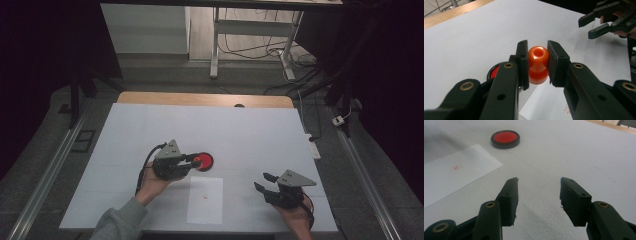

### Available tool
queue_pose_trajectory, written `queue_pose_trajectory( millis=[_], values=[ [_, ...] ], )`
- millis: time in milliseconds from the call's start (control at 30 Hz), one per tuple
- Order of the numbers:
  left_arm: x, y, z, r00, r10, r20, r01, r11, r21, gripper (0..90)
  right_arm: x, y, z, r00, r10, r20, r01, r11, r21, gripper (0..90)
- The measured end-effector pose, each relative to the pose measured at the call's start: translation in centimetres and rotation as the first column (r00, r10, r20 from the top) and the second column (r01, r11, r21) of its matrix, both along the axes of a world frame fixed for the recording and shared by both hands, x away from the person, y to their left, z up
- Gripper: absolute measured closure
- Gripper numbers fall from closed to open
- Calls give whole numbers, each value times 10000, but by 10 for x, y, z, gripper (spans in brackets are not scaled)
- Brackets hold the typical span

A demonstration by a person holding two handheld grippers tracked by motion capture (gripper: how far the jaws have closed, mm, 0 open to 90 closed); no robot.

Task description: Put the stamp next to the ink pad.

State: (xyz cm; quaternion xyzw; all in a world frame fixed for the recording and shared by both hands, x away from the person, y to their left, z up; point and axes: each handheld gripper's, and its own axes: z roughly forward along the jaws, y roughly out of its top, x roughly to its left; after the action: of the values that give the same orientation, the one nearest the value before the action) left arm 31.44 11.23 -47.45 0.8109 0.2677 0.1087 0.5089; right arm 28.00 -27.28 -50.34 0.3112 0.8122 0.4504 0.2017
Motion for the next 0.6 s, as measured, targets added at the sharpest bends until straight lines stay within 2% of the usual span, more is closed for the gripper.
queue_pose_trajectory(
  millis=[300, 600],
  values=[
    [10, -3, -2, 9998, 75, -163, -74, 9999, 83, 725, 2, 0, -1, 10000, -10, -14, 10, 10000, -57, 481],
    [22, 1, -5, 9985, 465, -299, -458, 9987, 244, 725, 2, 0, -1, 10000, -14, -22, 14, 10000, -77, 479]
  ],
)
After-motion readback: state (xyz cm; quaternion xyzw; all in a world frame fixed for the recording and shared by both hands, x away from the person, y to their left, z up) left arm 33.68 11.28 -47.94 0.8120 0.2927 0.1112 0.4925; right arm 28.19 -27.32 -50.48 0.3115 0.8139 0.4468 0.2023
